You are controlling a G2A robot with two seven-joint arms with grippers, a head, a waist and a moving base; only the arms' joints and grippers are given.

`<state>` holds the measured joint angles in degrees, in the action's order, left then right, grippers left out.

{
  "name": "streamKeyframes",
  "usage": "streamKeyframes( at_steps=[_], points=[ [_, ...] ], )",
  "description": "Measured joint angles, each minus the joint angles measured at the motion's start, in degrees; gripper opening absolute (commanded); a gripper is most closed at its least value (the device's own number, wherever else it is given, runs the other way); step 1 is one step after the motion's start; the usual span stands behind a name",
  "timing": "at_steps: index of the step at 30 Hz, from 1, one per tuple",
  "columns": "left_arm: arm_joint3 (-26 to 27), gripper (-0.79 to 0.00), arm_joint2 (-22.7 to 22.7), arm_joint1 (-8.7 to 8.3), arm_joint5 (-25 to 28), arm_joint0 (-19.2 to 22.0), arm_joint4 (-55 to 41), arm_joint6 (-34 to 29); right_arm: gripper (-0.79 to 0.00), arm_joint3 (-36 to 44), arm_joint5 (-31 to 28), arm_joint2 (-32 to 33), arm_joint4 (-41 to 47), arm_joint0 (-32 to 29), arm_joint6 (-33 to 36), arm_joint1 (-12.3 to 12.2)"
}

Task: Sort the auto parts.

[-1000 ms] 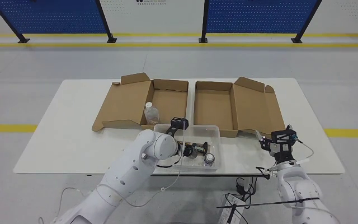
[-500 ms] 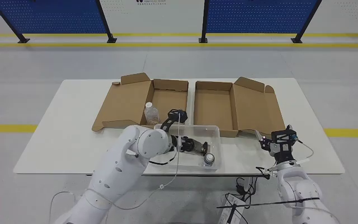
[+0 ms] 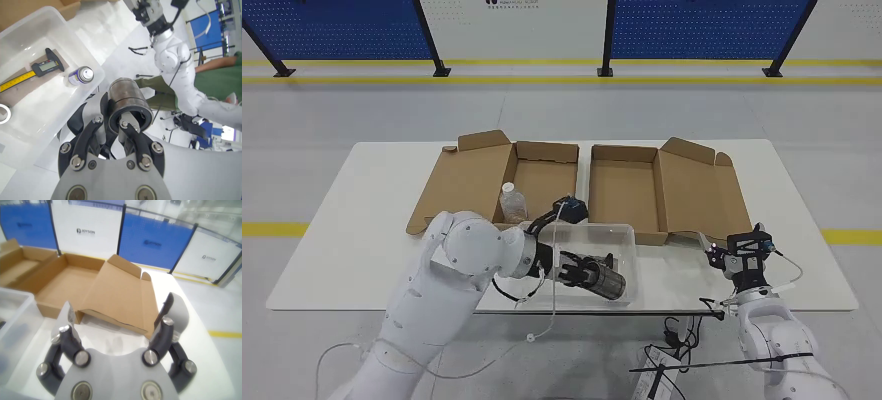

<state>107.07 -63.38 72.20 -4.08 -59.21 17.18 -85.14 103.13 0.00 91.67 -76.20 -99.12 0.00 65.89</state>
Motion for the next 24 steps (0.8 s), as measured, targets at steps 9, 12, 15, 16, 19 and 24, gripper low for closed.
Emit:
streamKeyframes(
  at_steps=[9,12,15,16,19,24],
  points=[
    [1.74,-0.785,1.69,-1.56,6.72,-0.28,-11.78,-2.87,0.0,0.0,0.0,0.0,0.0,0.0,0.0,0.0],
    [1.85,-0.785,4.17,-2.7,8.01,0.45,-12.21,-2.86,0.0,0.0,0.0,0.0,0.0,0.0,0.0,0.0],
    [1.81,-0.785,5.35,-3.8,8.43,1.27,-14.08,-2.86,0.0,0.0,0.0,0.0,0.0,0.0,0.0,0.0],
    [1.76,-0.785,5.5,-4.1,8.43,1.49,-14.42,-2.86,0.0,0.0,0.0,0.0,0.0,0.0,0.0,0.0],
    [1.49,-0.785,6.12,-4.99,8.4,2.13,-14.54,-2.86,0.0,0.0,0.0,0.0,0.0,0.0,0.0,0.0],
    [1.0,-0.785,6.77,-5.97,8.38,2.8,-15.27,-2.86,0.0,0.0,0.0,0.0,0.0,0.0,0.0,0.0]
  ],
)
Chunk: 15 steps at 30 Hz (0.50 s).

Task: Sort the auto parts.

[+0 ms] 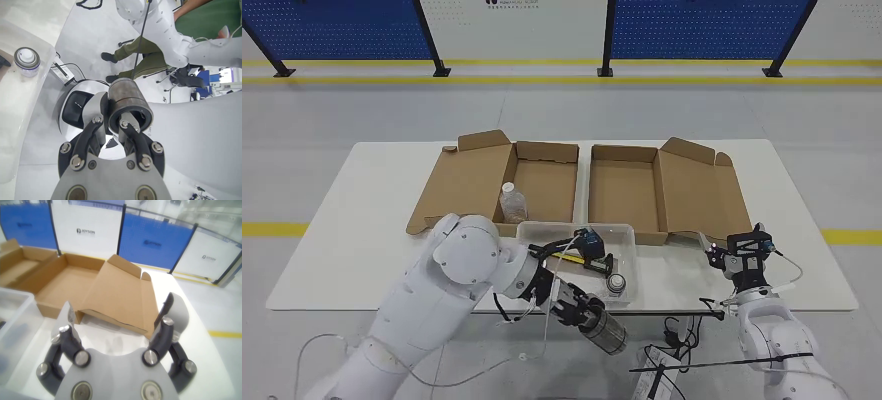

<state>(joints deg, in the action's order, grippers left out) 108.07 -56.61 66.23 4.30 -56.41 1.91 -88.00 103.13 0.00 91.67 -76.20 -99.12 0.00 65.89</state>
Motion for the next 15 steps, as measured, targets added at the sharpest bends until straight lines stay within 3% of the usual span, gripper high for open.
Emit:
streamKeyframes(
  at_steps=[8,15],
  points=[
    [-1.23,-0.785,0.17,-0.83,-0.07,0.9,0.15,0.71,0.0,0.0,0.0,0.0,0.0,0.0,0.0,0.0],
    [-2.42,-0.785,-1.3,-1.13,-2.38,1.78,3.98,8.19,0.0,0.0,0.0,0.0,0.0,0.0,0.0,0.0]
  ],
)
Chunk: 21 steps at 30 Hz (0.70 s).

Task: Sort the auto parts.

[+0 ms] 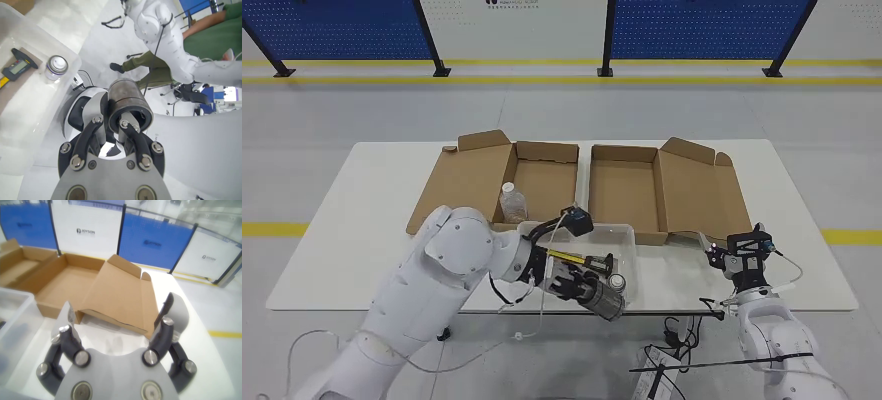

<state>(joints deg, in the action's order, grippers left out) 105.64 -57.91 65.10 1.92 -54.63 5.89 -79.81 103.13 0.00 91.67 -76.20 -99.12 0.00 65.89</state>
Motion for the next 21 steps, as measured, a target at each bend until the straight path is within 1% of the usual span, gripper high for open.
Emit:
streamKeyframes(
  at_steps=[4,7,10,14,17,21],
  points=[
    [-0.82,-0.785,-0.7,-0.02,-0.25,1.22,0.55,3.44,0.0,0.0,0.0,0.0,0.0,0.0,0.0,0.0],
    [-2.68,-0.785,-1.26,-0.08,-0.43,3.37,2.77,5.08,0.0,0.0,0.0,0.0,0.0,0.0,0.0,0.0],
    [-4.38,-0.785,-1.28,0.11,-0.91,5.66,4.41,8.08,0.0,0.0,0.0,0.0,0.0,0.0,0.0,0.0],
    [-6.54,-0.785,0.0,0.67,-2.11,8.51,6.36,12.87,0.0,0.0,0.0,0.0,0.0,0.0,0.0,0.0],
    [-7.97,-0.785,1.86,1.07,-3.31,10.53,9.54,14.85,0.0,0.0,0.0,0.0,0.0,0.0,0.0,0.0],
    [-10.66,-0.785,4.01,1.71,-5.49,12.26,10.96,16.8,0.0,0.0,0.0,0.0,0.0,0.0,0.0,0.0]
  ],
)
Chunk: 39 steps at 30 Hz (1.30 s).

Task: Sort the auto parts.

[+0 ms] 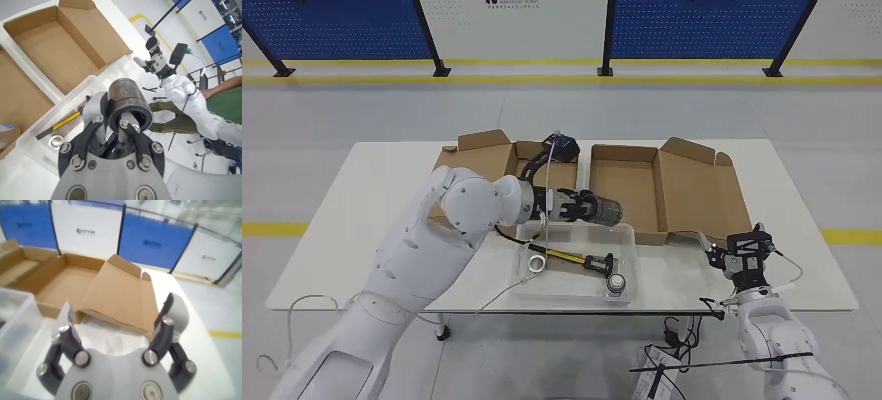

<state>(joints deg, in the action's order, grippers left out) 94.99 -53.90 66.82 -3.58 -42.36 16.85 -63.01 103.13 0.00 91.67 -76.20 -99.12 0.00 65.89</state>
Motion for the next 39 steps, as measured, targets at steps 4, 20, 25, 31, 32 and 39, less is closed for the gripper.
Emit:
streamKeyframes(
  at_steps=[4,20,25,31,32,39],
  points=[
    [-3.02,-0.785,2.64,0.67,-4.1,1.47,2.1,1.84,0.0,0.0,0.0,0.0,0.0,0.0,0.0,0.0],
    [-11.71,-0.785,11.37,3.15,-20.49,7.38,19.11,2.73,0.0,0.0,0.0,0.0,0.0,0.0,0.0,0.0],
    [-14.18,-0.785,13.82,4.21,-22.63,8.87,22.01,2.23,0.0,0.0,0.0,0.0,0.0,0.0,0.0,0.0],
    [-17.16,-0.785,15.53,5.59,-25.44,10.43,23.81,1.46,0.0,0.0,0.0,0.0,0.0,0.0,0.0,0.0],
    [-17.77,-0.785,15.64,5.83,-25.7,10.77,23.82,1.34,0.0,0.0,0.0,0.0,0.0,0.0,0.0,0.0],
    [-18.87,-0.785,15.78,6.27,-25.61,11.32,23.71,1.16,0.0,0.0,0.0,0.0,0.0,0.0,0.0,0.0]
  ],
)
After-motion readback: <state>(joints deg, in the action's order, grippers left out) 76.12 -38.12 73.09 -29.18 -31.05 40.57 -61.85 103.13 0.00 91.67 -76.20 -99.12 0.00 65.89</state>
